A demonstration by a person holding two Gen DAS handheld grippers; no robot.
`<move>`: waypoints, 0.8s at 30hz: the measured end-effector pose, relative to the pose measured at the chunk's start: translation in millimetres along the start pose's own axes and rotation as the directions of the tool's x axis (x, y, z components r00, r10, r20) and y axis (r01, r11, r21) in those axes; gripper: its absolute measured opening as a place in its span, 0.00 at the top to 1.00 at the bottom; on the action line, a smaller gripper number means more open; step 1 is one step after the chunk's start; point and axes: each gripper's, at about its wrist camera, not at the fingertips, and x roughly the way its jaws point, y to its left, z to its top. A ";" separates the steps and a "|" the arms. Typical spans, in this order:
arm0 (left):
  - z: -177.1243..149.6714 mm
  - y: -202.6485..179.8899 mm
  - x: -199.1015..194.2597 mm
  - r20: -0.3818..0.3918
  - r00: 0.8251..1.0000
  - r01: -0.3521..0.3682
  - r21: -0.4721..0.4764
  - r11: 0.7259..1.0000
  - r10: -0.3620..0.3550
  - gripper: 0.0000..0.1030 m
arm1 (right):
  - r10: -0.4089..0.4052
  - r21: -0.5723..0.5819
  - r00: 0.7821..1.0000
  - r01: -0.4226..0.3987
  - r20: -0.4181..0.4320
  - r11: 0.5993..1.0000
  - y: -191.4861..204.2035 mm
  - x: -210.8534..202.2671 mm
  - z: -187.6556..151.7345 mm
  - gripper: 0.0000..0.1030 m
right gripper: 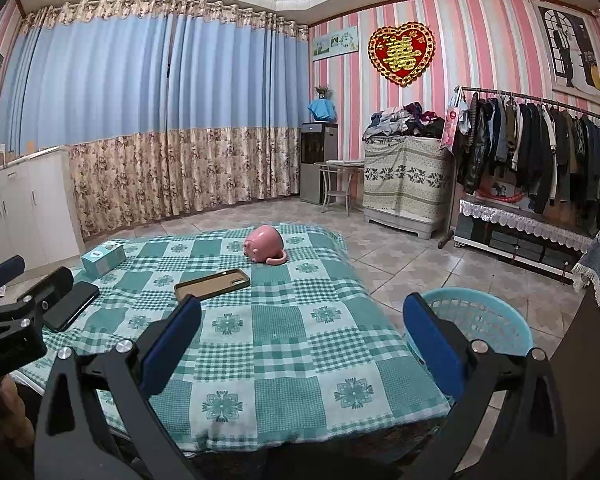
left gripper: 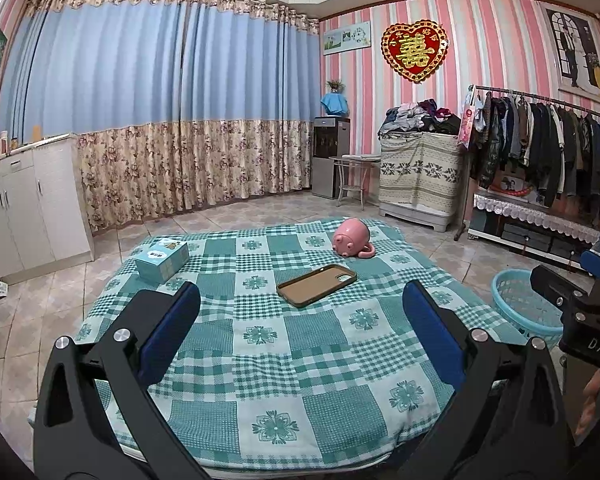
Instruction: Collect trash
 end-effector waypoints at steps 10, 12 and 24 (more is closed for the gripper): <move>0.1 -0.3 -0.8 0.000 1.000 0.000 0.001 1.000 0.000 0.05 | -0.005 0.000 1.000 0.005 0.004 1.000 0.5 -0.4 -1.2 0.04; 0.1 -0.3 -0.5 -0.001 1.000 0.002 0.000 1.000 -0.002 0.05 | -0.005 0.000 1.000 0.005 0.005 1.000 0.1 -0.3 -1.1 0.04; 0.5 -0.6 -0.9 0.001 1.000 0.000 0.002 1.000 0.000 0.05 | -0.007 0.000 1.000 0.007 0.002 1.000 -0.5 0.5 -2.1 0.04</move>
